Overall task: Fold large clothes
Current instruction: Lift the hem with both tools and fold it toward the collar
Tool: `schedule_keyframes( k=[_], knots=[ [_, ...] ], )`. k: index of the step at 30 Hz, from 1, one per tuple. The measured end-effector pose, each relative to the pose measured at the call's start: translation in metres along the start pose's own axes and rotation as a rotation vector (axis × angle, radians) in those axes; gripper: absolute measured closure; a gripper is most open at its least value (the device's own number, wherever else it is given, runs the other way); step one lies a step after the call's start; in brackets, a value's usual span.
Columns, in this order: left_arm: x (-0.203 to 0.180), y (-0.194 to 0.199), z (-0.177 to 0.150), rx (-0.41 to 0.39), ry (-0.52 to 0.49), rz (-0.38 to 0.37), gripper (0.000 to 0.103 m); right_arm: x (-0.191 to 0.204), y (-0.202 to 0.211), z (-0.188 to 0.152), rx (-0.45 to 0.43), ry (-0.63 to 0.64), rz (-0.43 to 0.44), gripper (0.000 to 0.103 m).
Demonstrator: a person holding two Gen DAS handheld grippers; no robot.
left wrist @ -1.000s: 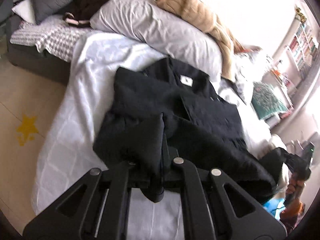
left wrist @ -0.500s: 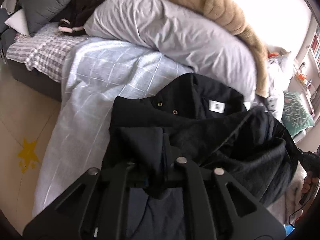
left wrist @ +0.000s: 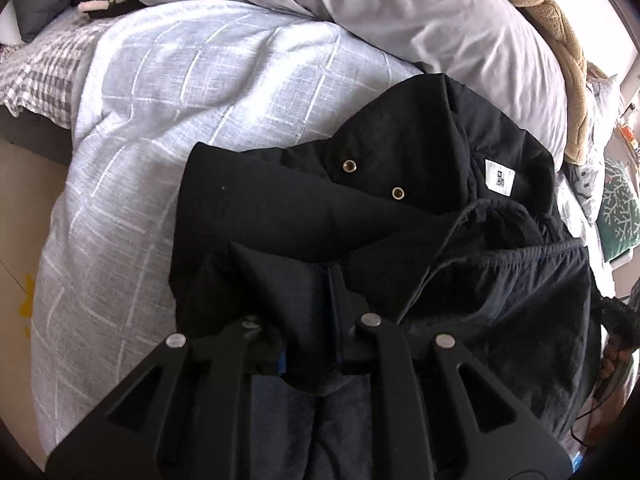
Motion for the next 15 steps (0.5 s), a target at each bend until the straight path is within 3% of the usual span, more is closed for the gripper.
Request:
schedule_keyframes(
  k=[2,4,8,9,11,13,15],
  knots=[
    [0.001,0.006,0.000,0.027,-0.002,-0.023,0.080,0.000,0.001,0.001,0.009,0.004,0.005,0.093],
    [0.003,0.016,0.000,0.051,-0.017,-0.037,0.052,0.001,0.004,0.003,0.028,0.003,0.009,0.092],
    [0.012,0.050,0.006,0.029,-0.049,-0.019,0.025,0.001,0.018,0.010,0.053,-0.008,0.030,0.082],
    [0.016,0.057,0.007,0.022,-0.057,0.003,0.021,0.001,0.023,0.012,0.056,-0.011,0.033,0.078],
    [0.021,0.075,0.009,0.000,-0.089,0.030,0.021,0.000,0.035,0.016,0.050,-0.024,0.038,0.053],
    [0.024,0.085,0.009,-0.012,-0.113,0.040,0.021,-0.002,0.053,0.022,0.015,-0.035,0.041,0.040],
    [0.025,0.091,0.008,-0.029,-0.140,0.052,0.021,-0.003,0.071,0.028,-0.029,-0.029,0.037,0.039]
  ],
)
Point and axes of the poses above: each gripper's, at about its wrist camera, not at the fingertips, and y roughly against the way its jaws point, x to its left, z to its top, the point moved 4 cm from there along -y, roughly the way its jaws point, and after that the axes turned 1 degree about y, right-handed, at the moved point
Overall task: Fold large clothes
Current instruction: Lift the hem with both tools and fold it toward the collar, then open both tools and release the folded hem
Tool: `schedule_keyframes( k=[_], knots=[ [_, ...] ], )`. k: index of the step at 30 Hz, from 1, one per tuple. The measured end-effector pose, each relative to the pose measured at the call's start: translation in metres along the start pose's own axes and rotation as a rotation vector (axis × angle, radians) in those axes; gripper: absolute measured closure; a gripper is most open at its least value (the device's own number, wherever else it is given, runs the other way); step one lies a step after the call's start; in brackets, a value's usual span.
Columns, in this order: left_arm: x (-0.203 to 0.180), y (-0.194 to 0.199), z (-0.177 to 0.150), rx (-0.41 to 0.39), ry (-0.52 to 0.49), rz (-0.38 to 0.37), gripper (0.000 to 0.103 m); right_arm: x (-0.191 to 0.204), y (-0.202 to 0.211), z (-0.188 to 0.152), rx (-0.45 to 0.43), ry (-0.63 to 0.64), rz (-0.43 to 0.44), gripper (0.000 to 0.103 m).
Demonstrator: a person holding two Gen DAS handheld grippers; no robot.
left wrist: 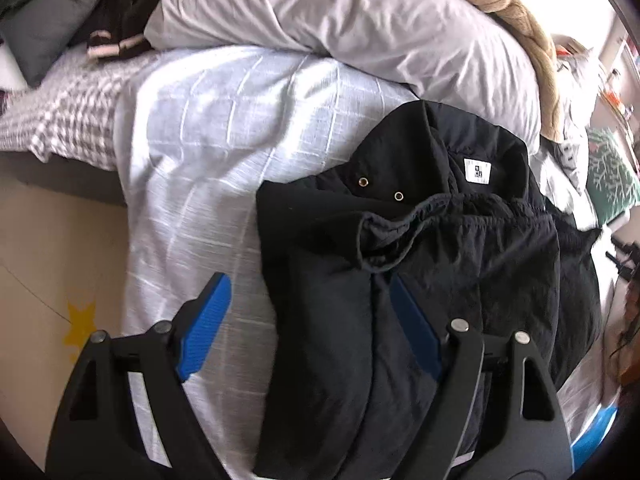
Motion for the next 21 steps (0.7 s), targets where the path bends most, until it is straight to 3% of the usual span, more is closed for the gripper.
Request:
schedule_keyframes(
  k=[7,13,18,20,21],
  knots=[
    [0.002,-0.002,-0.007,-0.054,-0.095,0.031,0.021,0.002,0.020,0.002,-0.055,0.103,-0.061,0.038],
    [-0.012,-0.019,-0.016,-0.028,-0.270,-0.045,0.021,0.022,-0.028,-0.015,0.023,0.301,-0.160,0.038],
    [-0.027,-0.054,0.010,-0.032,-0.242,-0.055,0.022,0.032,-0.070,-0.013,0.017,0.333,-0.221,0.037],
    [-0.032,-0.064,0.020,-0.045,-0.223,-0.062,0.038,0.031,-0.081,-0.008,-0.008,0.318,-0.259,0.039],
    [-0.034,-0.069,0.023,-0.045,-0.208,-0.058,0.061,0.029,-0.085,-0.005,-0.021,0.302,-0.272,0.040]
  ],
)
Point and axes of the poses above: each gripper's, at about its wrist camera, not at the fingertips, and y roughly against the way its jaws point, x to its left, z to its top, the point moved 4 cm from there along -y, roughly the way its jaws point, and after that the axes turned 1 degree about y, right-handed, at the moved point
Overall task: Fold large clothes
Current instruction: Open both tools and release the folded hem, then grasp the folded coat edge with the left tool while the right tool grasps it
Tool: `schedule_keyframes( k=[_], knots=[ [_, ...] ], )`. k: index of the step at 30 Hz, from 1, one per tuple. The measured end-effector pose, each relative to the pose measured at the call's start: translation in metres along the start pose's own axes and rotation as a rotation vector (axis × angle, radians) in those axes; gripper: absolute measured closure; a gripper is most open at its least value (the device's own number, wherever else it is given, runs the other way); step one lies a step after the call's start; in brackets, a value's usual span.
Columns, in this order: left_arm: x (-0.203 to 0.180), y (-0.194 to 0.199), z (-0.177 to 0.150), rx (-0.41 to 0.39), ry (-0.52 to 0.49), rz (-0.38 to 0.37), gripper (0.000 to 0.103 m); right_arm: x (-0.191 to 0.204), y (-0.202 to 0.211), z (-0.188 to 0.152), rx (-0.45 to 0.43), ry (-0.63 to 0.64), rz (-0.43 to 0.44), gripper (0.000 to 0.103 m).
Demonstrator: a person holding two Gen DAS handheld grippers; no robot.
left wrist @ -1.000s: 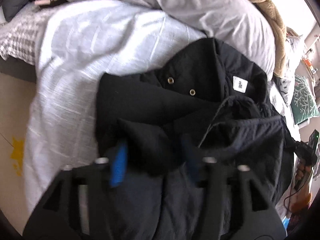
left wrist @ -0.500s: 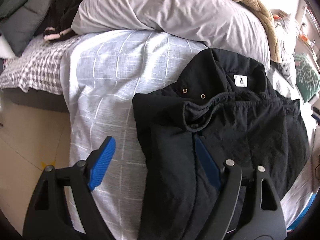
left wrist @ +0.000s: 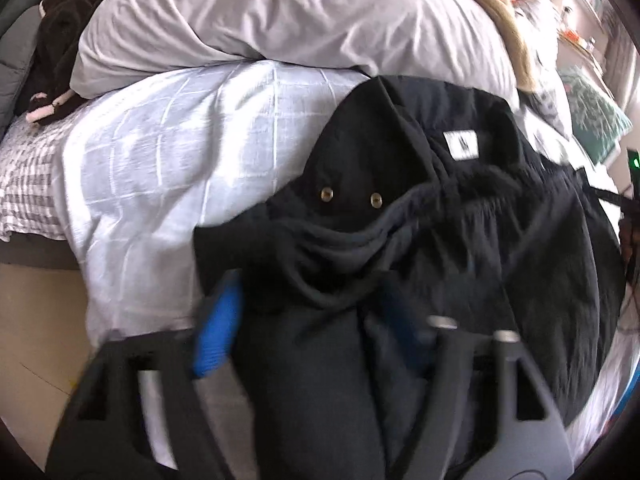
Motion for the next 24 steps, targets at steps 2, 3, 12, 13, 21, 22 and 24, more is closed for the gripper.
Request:
schedule_keyframes(
  k=[2,3,12,13,21,22,24],
  knots=[
    [-0.002,-0.007,0.004,0.008,0.038,0.008,0.083,-0.002,0.000,0.003,-0.035,-0.021,-0.024,0.083],
    [-0.003,-0.007,0.004,-0.002,0.044,0.018,0.086,-0.002,0.003,0.005,-0.057,-0.016,-0.051,0.088],
    [0.003,0.051,0.034,-0.329,0.175,0.209,0.090,0.013,0.060,0.023,-0.361,0.051,-0.208,0.097],
    [0.001,0.053,0.045,-0.360,0.162,0.238,0.090,0.016,0.067,0.033,-0.407,0.049,-0.232,0.097],
    [0.005,0.007,0.111,-0.440,0.177,0.394,0.090,0.042,0.039,0.107,-0.523,-0.008,-0.361,0.097],
    [0.006,-0.003,0.112,-0.435,0.171,0.410,0.090,0.044,0.029,0.113,-0.518,-0.009,-0.378,0.097],
    [0.013,-0.030,0.115,-0.416,0.169,0.440,0.090,0.050,0.005,0.120,-0.496,0.003,-0.405,0.097]
  ],
)
Point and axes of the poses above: each gripper's, at about its wrist camera, not at the fingertips, and y roughly against the way its jaws point, x to its left, z to its top, the point moved 4 cm from there along -y, roughly the way its jaws point, and after that the axes turned 1 degree about y, right-handed, at the moved point
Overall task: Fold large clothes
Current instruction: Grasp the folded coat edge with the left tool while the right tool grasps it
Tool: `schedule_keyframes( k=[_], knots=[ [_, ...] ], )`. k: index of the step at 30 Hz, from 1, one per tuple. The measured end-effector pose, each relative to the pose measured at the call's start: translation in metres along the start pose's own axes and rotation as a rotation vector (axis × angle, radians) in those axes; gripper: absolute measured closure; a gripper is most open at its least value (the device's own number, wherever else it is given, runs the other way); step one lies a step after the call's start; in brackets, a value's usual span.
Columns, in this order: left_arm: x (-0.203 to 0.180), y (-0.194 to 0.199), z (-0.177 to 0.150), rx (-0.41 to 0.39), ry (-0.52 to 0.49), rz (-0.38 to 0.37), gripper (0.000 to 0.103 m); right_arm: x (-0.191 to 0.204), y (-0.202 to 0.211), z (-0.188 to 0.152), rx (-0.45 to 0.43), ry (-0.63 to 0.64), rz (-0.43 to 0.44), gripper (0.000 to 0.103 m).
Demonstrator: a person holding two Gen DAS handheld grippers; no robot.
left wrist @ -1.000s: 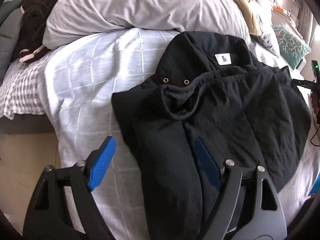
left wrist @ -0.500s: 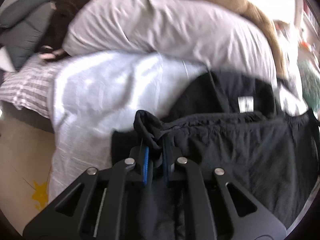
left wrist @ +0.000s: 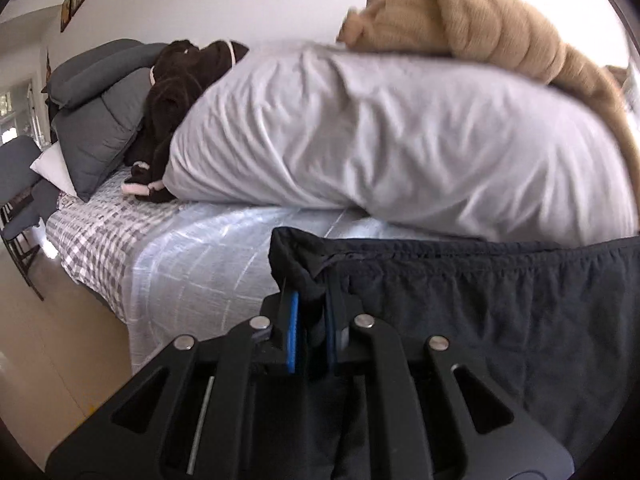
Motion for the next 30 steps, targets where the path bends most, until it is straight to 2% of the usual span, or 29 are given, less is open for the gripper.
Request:
schedule_keyframes(
  k=[5,8,11,12,14,16,17,18,19,20,21,23,25,26,27,29,30],
  knots=[
    [-0.010,-0.062,-0.039,0.106,-0.035,0.041,0.088,0.024,-0.057,-0.034,0.115,0.063,-0.009,0.097],
    [-0.017,-0.076,-0.042,0.152,-0.072,0.066,0.078,0.033,-0.089,-0.062,0.250,0.082,0.013,0.096],
    [-0.003,-0.077,-0.039,0.173,-0.040,0.095,0.049,0.031,-0.104,-0.070,0.324,0.089,0.005,0.093],
    [0.004,-0.074,-0.038,0.177,-0.013,0.104,0.038,0.027,-0.101,-0.069,0.322,0.076,0.005,0.091],
    [0.017,-0.059,-0.034,0.170,0.022,0.095,0.037,0.016,-0.091,-0.065,0.312,0.045,0.009,0.074],
    [0.017,-0.035,-0.026,0.114,0.012,0.079,0.035,0.003,-0.075,-0.057,0.299,0.007,0.008,0.067],
    [0.012,-0.019,-0.021,0.079,0.002,0.064,0.032,0.001,-0.065,-0.051,0.280,0.001,0.023,0.063],
    [0.002,-0.006,-0.016,0.054,-0.003,0.042,0.024,0.002,-0.053,-0.046,0.253,-0.001,0.039,0.059],
    [-0.009,0.003,-0.014,0.045,-0.002,0.014,0.021,0.009,-0.035,-0.039,0.217,0.003,0.059,0.050],
    [-0.026,0.012,-0.012,0.054,-0.001,-0.042,0.021,0.019,-0.023,-0.035,0.197,0.008,0.086,0.044],
    [-0.040,0.014,-0.011,0.073,0.003,-0.095,0.021,0.037,-0.010,-0.031,0.187,0.019,0.135,0.043],
    [-0.079,0.020,-0.013,0.132,0.016,-0.233,0.020,0.081,0.010,-0.027,0.205,0.055,0.263,0.042],
    [-0.114,0.019,-0.022,0.162,-0.005,-0.312,0.020,0.134,0.032,-0.036,0.250,0.125,0.404,0.042],
    [-0.126,0.016,-0.029,0.160,-0.034,-0.308,0.020,0.153,0.038,-0.041,0.252,0.167,0.442,0.042],
    [-0.132,0.011,-0.036,0.158,-0.064,-0.288,0.020,0.170,0.043,-0.047,0.235,0.231,0.438,0.042],
    [-0.127,-0.006,-0.051,0.141,-0.142,-0.226,0.017,0.182,0.039,-0.057,0.201,0.322,0.378,0.039],
    [-0.117,-0.015,-0.057,0.140,-0.173,-0.210,0.006,0.177,0.032,-0.060,0.196,0.342,0.363,0.036]
  ],
)
Point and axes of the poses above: each gripper's, at about its wrist camera, not at the fingertips, and y roughly against the way its jaws point, x to its left, z to its top, the point moved 4 cm from there along -y, roughly the way its jaws point, and after that the axes turned 1 degree about y, right-handed, at the moved point
